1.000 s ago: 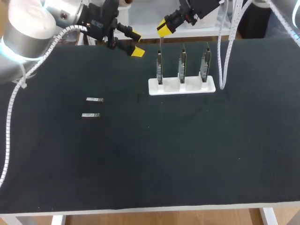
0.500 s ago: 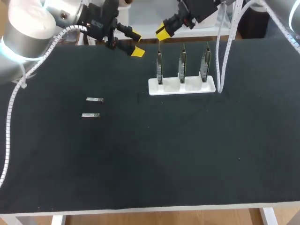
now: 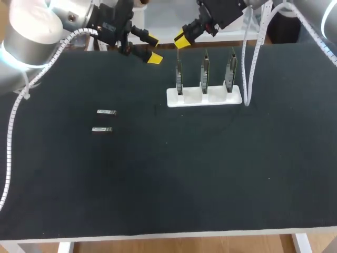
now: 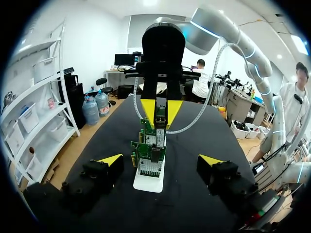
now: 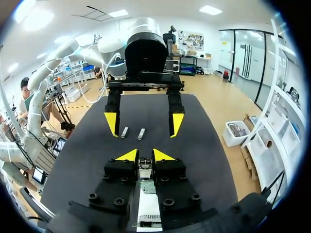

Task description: Pick up the optical module with the left hand, and insert it into the network port with the right hand.

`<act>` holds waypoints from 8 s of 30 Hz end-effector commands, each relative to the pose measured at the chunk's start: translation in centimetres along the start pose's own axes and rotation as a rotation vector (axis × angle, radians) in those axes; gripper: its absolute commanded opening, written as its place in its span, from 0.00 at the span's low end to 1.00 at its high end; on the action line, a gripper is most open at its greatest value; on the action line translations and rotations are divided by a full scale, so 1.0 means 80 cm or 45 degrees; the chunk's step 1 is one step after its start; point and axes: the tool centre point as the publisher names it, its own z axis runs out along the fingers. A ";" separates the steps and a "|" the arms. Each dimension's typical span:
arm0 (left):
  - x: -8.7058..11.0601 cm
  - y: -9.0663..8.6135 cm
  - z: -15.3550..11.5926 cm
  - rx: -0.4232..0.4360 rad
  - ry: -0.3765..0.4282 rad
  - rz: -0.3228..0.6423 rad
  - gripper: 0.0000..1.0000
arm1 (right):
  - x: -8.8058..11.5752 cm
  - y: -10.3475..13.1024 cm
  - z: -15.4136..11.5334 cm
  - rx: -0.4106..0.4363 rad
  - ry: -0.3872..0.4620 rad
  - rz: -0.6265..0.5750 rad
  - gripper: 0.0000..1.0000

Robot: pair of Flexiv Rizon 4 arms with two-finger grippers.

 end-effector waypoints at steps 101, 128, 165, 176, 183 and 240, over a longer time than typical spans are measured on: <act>-0.001 0.002 0.000 0.002 0.004 0.000 1.00 | 0.009 -0.010 -0.012 -0.471 -0.038 0.015 0.00; -0.001 0.002 0.000 0.002 0.004 0.000 1.00 | 0.027 -0.012 0.013 -0.491 -0.042 0.068 0.00; -0.001 0.002 0.000 0.002 0.004 0.000 1.00 | 0.039 -0.014 0.024 -0.502 -0.027 0.115 0.00; -0.001 0.002 0.000 0.002 0.004 0.000 1.00 | 0.042 -0.009 0.029 -0.508 -0.020 0.127 0.00; -0.001 0.002 0.000 0.002 0.004 0.000 1.00 | 0.045 -0.008 0.029 -0.501 -0.023 0.137 0.00; -0.001 0.002 0.000 0.002 0.004 0.000 1.00 | 0.067 -0.004 0.039 -0.510 -0.005 0.182 0.00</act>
